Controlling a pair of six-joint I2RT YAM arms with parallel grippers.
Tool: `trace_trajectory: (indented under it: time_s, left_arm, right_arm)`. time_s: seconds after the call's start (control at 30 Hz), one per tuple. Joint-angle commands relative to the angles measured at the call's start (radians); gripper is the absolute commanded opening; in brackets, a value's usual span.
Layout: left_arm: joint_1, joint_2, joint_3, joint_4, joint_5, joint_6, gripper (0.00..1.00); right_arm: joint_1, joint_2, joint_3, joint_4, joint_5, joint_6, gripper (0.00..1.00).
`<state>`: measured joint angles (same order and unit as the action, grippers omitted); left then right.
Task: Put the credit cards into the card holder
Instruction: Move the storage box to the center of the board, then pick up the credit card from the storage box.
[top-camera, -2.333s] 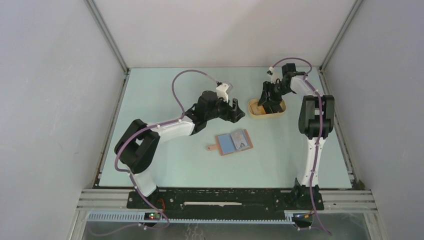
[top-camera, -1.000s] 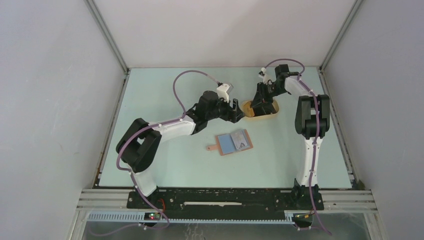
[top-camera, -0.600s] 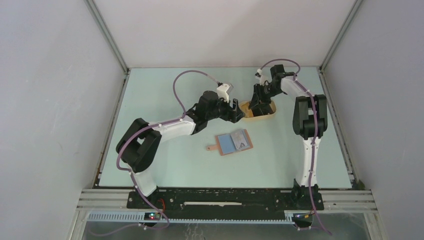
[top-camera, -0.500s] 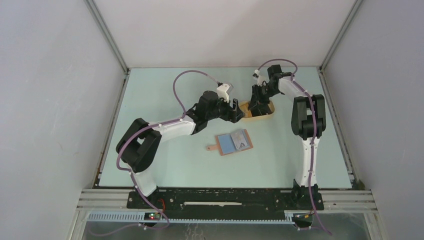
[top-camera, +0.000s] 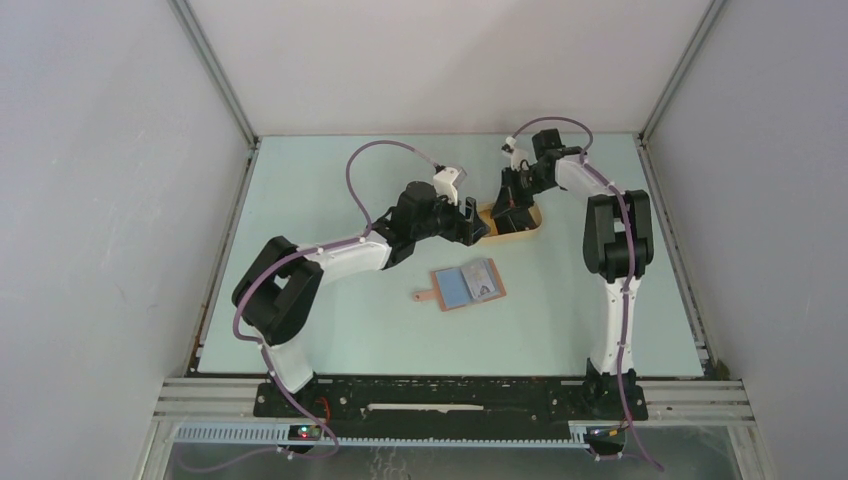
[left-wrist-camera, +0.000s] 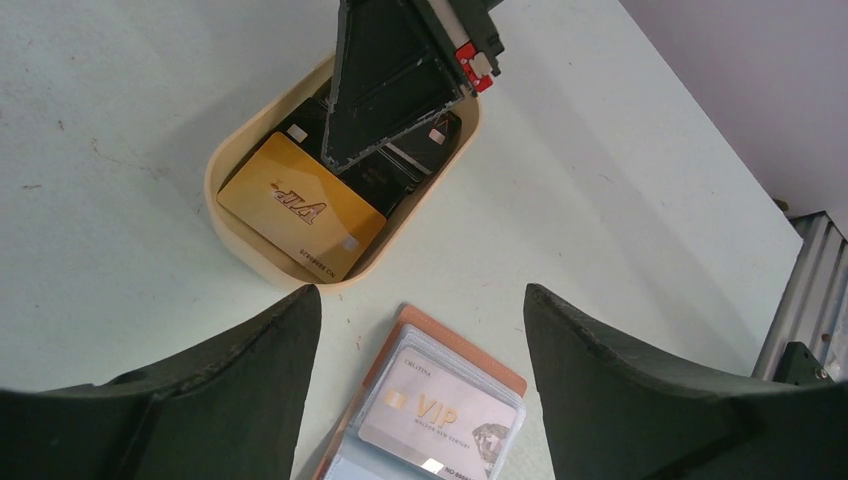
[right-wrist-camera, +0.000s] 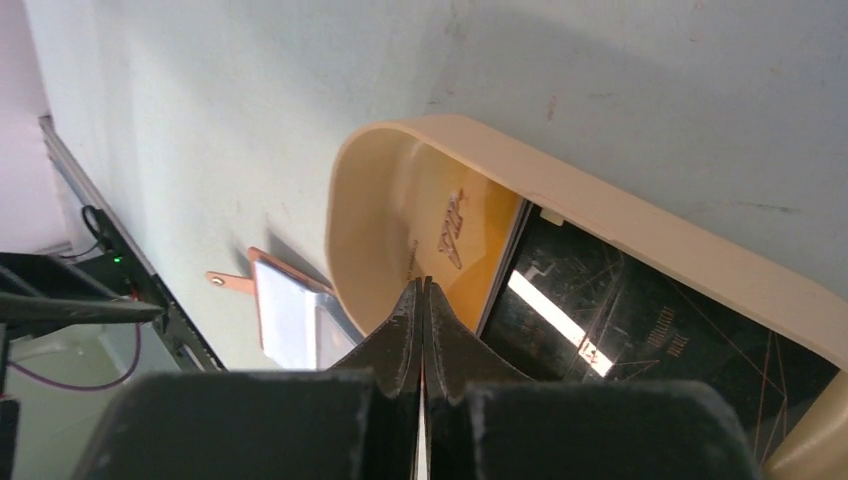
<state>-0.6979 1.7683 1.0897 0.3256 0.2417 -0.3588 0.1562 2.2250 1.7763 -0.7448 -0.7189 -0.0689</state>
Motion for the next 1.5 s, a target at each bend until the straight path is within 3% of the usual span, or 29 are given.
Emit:
trace_trajectory:
  time_s: [0.0, 0.17, 0.27, 0.33, 0.57, 0.8, 1.0, 1.3, 1.47]
  left_arm:
    - [0.003, 0.000, 0.060, 0.009, -0.013, -0.008, 0.78]
    - [0.008, -0.001, 0.054, 0.016, -0.017, -0.018, 0.77]
    - [0.011, 0.002, 0.055, 0.015, -0.019, -0.023, 0.77]
    - [0.012, 0.007, 0.059, 0.006, -0.028, -0.028, 0.77]
    - [0.043, 0.051, 0.097, -0.068, -0.067, -0.093, 0.80]
    - [0.053, 0.105, 0.159, -0.152, -0.068, -0.119, 0.80]
    - [0.054, 0.175, 0.237, -0.231, -0.033, -0.134, 0.75]
    - [0.055, 0.239, 0.311, -0.307, 0.003, -0.141, 0.53]
    - [0.055, 0.236, 0.311, -0.309, 0.002, -0.141, 0.50]
  right_arm:
    - [-0.011, -0.073, -0.006, 0.037, -0.101, 0.028, 0.00]
    - [-0.015, -0.075, -0.004, 0.036, -0.009, 0.023, 0.01]
    - [-0.015, -0.054, -0.003, 0.037, 0.015, 0.030, 0.24]
    - [-0.009, -0.037, 0.006, 0.029, 0.026, 0.030, 0.33]
    - [0.004, 0.002, 0.026, 0.017, 0.077, 0.032, 0.47]
    - [0.013, 0.046, 0.043, -0.005, 0.062, 0.031, 0.48]
    - [0.020, 0.065, 0.049, -0.008, 0.024, 0.039, 0.49]
    - [0.020, 0.066, 0.047, -0.004, -0.105, 0.064, 0.48]
    - [0.013, 0.039, 0.035, 0.018, -0.193, 0.064, 0.47]
